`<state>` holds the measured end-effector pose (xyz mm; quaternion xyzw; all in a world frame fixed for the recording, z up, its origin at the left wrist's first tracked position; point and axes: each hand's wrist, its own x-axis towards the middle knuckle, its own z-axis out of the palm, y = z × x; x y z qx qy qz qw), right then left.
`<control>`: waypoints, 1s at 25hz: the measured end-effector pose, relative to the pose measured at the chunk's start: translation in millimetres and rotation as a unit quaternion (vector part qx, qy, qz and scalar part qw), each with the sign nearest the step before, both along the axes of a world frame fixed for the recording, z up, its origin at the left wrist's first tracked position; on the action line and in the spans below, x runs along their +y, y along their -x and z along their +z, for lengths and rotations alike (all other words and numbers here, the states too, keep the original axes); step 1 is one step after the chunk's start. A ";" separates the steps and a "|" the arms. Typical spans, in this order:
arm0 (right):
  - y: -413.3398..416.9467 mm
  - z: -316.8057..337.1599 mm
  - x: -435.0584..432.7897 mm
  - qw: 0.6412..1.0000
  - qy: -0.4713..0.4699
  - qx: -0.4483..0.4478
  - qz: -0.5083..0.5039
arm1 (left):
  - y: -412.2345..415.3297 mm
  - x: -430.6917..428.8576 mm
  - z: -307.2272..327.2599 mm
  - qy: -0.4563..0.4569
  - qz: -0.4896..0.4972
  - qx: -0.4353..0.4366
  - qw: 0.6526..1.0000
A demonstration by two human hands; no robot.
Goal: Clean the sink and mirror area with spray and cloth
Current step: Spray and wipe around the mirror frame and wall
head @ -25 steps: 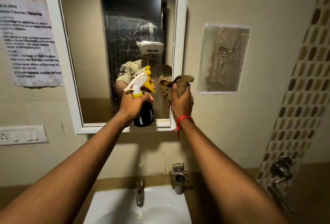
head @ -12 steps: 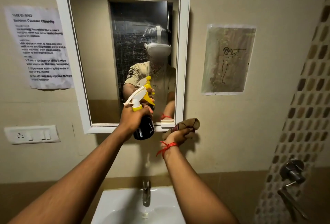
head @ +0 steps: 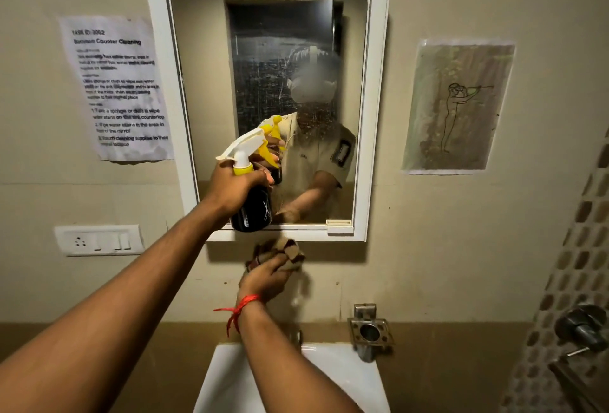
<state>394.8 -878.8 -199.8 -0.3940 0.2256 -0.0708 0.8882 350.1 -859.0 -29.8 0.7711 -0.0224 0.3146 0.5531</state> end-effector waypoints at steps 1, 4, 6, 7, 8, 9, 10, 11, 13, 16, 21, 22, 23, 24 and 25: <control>1.7 0.8 -10.6 0.998 0.041 -0.017 -0.047 | -0.5 1.7 0.1 -0.006 0.000 -0.009 1.000; -24.5 18.1 -42.7 0.984 0.093 -0.074 -0.131 | -1.5 -5.1 3.1 -0.013 -0.023 -0.030 0.999; -46.2 43.9 -62.8 0.977 0.107 -0.054 -0.174 | -1.2 -17.1 6.5 -0.012 -0.052 -0.053 0.997; -54.3 54.0 -72.0 0.975 0.109 -0.037 -0.190 | -0.3 -24.0 7.8 -0.010 -0.060 -0.057 0.997; -65.3 55.3 -76.0 0.973 0.108 -0.012 -0.203 | 0.5 -29.5 8.1 -0.005 -0.064 -0.057 0.996; -69.9 58.1 -81.0 0.975 0.102 -0.004 -0.200 | -0.6 -32.6 7.8 -0.001 -0.068 -0.055 0.996; -73.3 56.9 -84.3 0.977 0.091 0.001 -0.192 | -1.0 -34.1 7.3 -0.001 -0.071 -0.055 0.996; -75.5 56.0 -88.6 0.980 0.084 0.003 -0.183 | -1.4 -34.2 7.2 -0.005 -0.075 -0.058 0.995; -78.9 54.5 -102.0 0.978 0.094 0.007 -0.187 | -0.6 -31.0 7.8 -0.012 -0.079 -0.060 0.995; -78.8 61.3 -134.3 0.953 0.163 -0.032 -0.253 | 3.3 -26.6 8.9 -0.010 -0.066 -0.057 0.996; -92.5 124.0 -175.8 0.840 0.401 -0.279 -0.234 | -4.1 -29.1 18.6 0.007 -0.032 -0.049 0.998; -98.3 137.1 -175.0 0.794 0.482 -0.300 -0.218 | -7.6 -31.0 22.5 0.001 -0.024 -0.049 0.999; -104.4 150.2 -173.4 0.752 0.543 -0.305 -0.217 | -11.4 -32.5 27.4 -0.007 -0.016 -0.049 0.999; -109.0 164.4 -171.6 0.723 0.570 -0.311 -0.233 | -14.7 -33.6 32.8 -0.016 -0.014 -0.054 0.998; -113.7 181.3 -170.8 0.704 0.582 -0.317 -0.256 | -18.0 -33.4 40.8 -0.023 -0.012 -0.056 0.998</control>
